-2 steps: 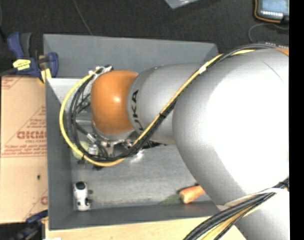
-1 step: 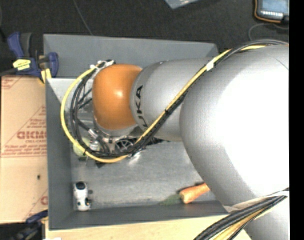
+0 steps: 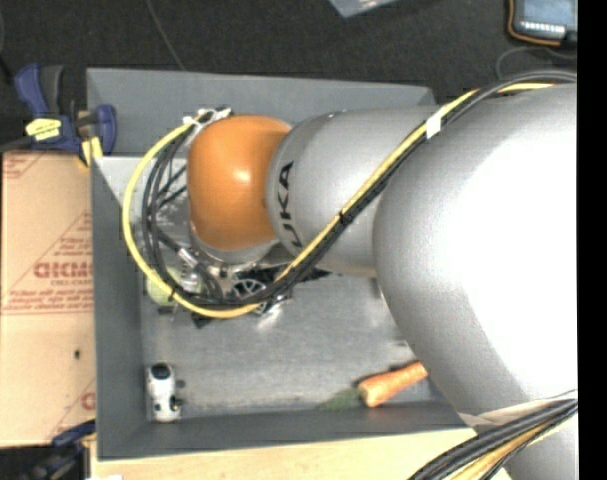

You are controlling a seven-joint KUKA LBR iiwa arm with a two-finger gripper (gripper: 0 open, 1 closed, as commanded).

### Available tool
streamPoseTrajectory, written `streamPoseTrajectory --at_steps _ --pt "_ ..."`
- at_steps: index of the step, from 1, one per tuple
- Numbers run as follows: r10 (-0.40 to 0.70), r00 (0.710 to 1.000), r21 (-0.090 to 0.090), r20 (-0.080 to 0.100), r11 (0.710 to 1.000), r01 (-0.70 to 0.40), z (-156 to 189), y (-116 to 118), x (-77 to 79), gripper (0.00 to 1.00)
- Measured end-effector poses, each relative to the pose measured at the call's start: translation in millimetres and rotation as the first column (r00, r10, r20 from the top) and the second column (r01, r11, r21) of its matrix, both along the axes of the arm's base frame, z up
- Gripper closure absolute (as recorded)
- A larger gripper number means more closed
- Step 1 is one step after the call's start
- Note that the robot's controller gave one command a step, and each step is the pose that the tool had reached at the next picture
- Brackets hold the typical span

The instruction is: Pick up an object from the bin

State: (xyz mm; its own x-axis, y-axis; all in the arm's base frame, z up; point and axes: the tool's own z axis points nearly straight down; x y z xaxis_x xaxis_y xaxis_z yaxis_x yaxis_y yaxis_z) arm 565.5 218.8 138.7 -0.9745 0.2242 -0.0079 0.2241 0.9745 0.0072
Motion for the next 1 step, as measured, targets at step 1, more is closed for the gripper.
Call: streamPoseTrajectory --at_steps 1 --pt "0.0 1.0 0.0 0.0 1.0 0.0 15.8 -0.2 0.2 1.0"
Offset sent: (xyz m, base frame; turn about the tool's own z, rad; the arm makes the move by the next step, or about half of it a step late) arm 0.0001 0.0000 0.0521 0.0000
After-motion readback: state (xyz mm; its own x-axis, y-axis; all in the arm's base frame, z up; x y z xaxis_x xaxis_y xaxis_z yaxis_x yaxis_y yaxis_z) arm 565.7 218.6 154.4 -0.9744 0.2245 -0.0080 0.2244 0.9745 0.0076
